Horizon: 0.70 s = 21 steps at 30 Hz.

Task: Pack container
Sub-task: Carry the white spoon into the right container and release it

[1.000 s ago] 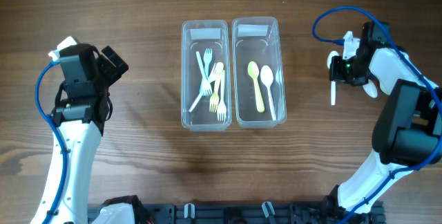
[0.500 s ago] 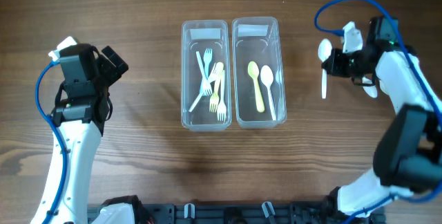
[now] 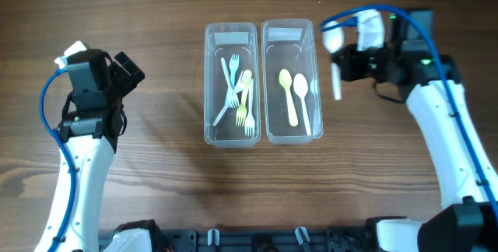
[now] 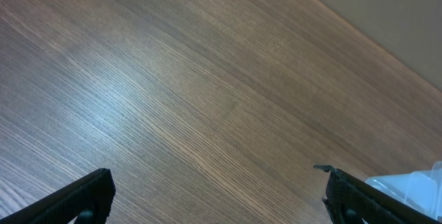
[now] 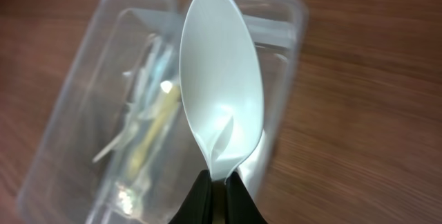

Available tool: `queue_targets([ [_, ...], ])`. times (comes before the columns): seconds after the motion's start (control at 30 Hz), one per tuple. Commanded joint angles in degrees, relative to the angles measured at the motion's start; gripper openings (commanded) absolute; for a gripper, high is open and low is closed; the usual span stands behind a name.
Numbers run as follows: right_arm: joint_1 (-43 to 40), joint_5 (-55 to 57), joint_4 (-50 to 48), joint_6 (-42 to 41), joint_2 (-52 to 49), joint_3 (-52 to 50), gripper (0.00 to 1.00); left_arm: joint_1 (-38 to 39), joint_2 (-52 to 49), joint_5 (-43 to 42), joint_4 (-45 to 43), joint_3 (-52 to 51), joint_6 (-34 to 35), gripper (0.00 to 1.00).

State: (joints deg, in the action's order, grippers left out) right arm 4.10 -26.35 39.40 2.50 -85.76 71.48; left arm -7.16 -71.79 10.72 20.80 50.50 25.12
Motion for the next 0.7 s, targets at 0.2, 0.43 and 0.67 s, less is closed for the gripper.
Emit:
queue_targets([
  [0.2,8.24,3.52,-4.37,-7.26,-0.46,-0.35,0.04,-0.26,0.44,0.7,-0.11,-0.02,-0.92,1.0],
  [0.43,10.05,3.39,-4.92,-7.19,-2.56,-0.35,0.22,-0.26,0.44,0.7,-0.11,-0.02,-0.92,1.0],
  [0.67,11.21,3.39,-5.99,-6.95,-3.82,-0.35,0.72,-0.26,0.44,0.7,-0.11,-0.02,-0.92,1.0],
])
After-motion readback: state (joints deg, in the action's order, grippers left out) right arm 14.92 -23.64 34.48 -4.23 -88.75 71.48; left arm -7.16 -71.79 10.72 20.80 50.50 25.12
